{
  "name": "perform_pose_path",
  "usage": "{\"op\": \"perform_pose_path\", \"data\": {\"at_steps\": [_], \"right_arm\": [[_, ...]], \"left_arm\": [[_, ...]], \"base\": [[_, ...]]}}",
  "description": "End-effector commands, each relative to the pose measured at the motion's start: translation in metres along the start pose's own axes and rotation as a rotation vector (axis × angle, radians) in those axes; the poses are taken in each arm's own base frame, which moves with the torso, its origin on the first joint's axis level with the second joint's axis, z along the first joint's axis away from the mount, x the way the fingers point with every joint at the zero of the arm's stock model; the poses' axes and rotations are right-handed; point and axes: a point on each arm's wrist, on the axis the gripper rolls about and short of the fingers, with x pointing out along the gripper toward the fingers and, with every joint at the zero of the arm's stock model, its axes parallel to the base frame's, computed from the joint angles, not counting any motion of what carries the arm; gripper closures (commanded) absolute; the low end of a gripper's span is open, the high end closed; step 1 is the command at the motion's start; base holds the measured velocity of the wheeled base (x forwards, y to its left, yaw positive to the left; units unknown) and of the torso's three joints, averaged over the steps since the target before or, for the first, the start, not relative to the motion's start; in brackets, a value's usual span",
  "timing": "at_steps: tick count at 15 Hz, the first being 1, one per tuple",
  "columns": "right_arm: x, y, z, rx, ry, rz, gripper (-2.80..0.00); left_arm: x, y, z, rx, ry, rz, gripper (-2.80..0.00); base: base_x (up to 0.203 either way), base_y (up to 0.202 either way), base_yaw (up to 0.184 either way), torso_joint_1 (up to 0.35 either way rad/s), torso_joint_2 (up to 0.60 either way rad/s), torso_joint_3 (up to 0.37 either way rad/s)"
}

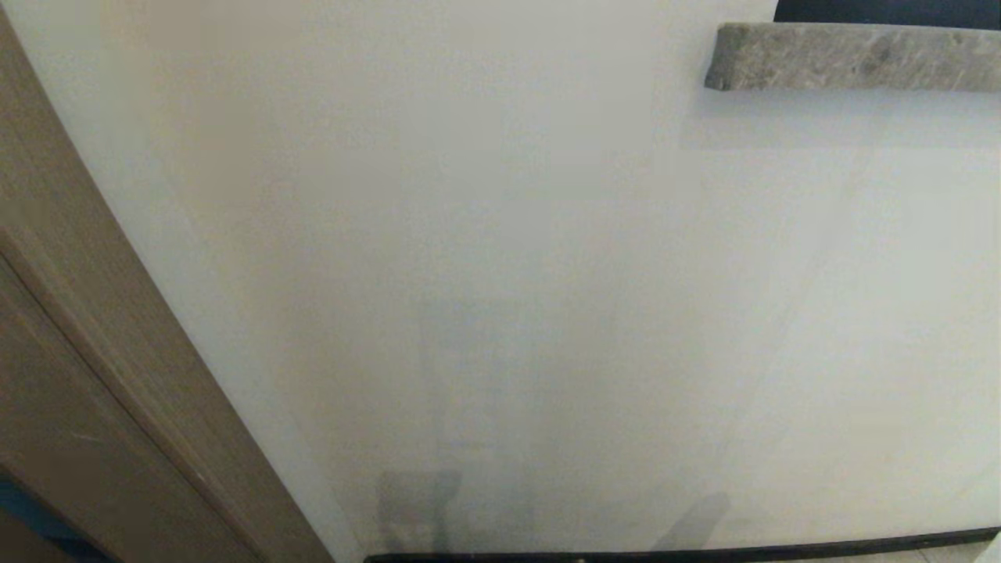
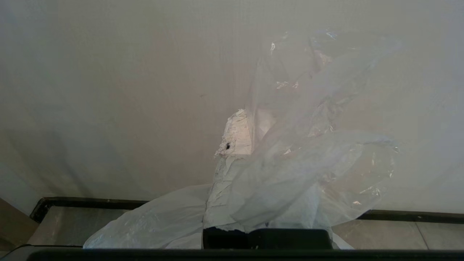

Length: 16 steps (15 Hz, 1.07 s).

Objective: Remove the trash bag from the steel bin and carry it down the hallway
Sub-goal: Put the trash bag at the door

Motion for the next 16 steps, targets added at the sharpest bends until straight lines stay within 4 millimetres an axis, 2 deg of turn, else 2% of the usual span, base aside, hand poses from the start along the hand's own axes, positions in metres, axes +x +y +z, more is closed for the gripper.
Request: {"op": "perform_pose_path", "data": {"at_steps": [1, 8, 16], "right_arm": [[0.0, 0.0, -0.0002, 0.0, 0.002, -0.001, 0.0], [0.0, 0.0, -0.0002, 0.0, 0.002, 0.001, 0.0], [0.0, 0.0, 0.0001, -0.004, -0.002, 0.001, 0.0]], "left_arm": [[0.0, 0.0, -0.0001, -0.001, 0.001, 0.0, 0.0], [0.0, 0.0, 0.0, -0.002, 0.0, 0.0, 0.0], [0.0, 0.0, 0.0, -0.002, 0.0, 0.0, 0.0]], "base": [[0.0, 0.0, 0.0, 0.0, 0.0, 0.0], [0.0, 0.0, 0.0, 0.0, 0.0, 0.0], [0.0, 0.0, 0.0, 0.002, 0.0, -0.174]]}}
